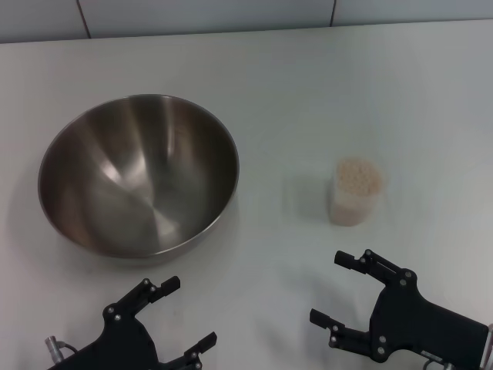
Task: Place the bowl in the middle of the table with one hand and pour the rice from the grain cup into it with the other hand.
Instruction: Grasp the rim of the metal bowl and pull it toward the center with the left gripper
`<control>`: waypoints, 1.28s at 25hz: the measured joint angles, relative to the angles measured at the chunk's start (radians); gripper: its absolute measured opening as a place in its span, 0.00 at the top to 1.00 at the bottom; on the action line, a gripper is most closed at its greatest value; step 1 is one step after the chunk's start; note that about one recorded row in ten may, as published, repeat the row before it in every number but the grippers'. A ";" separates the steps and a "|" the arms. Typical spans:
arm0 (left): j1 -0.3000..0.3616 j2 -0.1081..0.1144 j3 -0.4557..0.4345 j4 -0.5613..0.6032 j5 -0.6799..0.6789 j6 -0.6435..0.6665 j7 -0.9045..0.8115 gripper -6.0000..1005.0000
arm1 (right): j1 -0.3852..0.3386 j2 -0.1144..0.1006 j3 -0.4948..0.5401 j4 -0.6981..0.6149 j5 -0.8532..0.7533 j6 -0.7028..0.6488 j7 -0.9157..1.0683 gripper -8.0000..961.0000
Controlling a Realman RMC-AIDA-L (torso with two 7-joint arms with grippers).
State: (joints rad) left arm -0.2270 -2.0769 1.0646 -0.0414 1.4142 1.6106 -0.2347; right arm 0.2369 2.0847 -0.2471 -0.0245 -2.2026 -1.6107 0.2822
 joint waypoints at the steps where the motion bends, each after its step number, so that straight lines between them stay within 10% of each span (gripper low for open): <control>1: 0.000 0.000 0.000 0.000 0.000 0.000 0.000 0.15 | 0.000 0.000 0.000 0.000 0.000 0.000 0.000 0.13; 15: 0.024 0.007 -0.011 0.019 0.006 0.141 0.009 0.16 | 0.001 0.002 0.003 0.000 0.000 0.002 0.000 0.13; 19: 0.069 0.015 -0.154 0.061 -0.012 0.324 -0.067 0.16 | 0.000 0.002 0.004 0.000 0.000 0.002 0.000 0.13; 20: 0.069 0.017 -0.310 0.167 -0.008 0.311 -0.326 0.16 | 0.000 0.002 0.004 0.000 0.000 0.002 0.000 0.13; 23: 0.066 0.013 -0.362 0.330 0.007 0.233 -0.607 0.17 | 0.001 0.001 0.002 0.000 0.000 0.001 0.000 0.13; 32: 0.063 0.007 -0.268 0.828 0.137 -0.210 -1.253 0.17 | 0.002 -0.001 0.005 0.000 0.004 -0.008 0.000 0.13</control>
State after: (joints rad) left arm -0.1639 -2.0704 0.7965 0.7863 1.5510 1.4003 -1.4874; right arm 0.2393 2.0836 -0.2423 -0.0250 -2.1987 -1.6183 0.2822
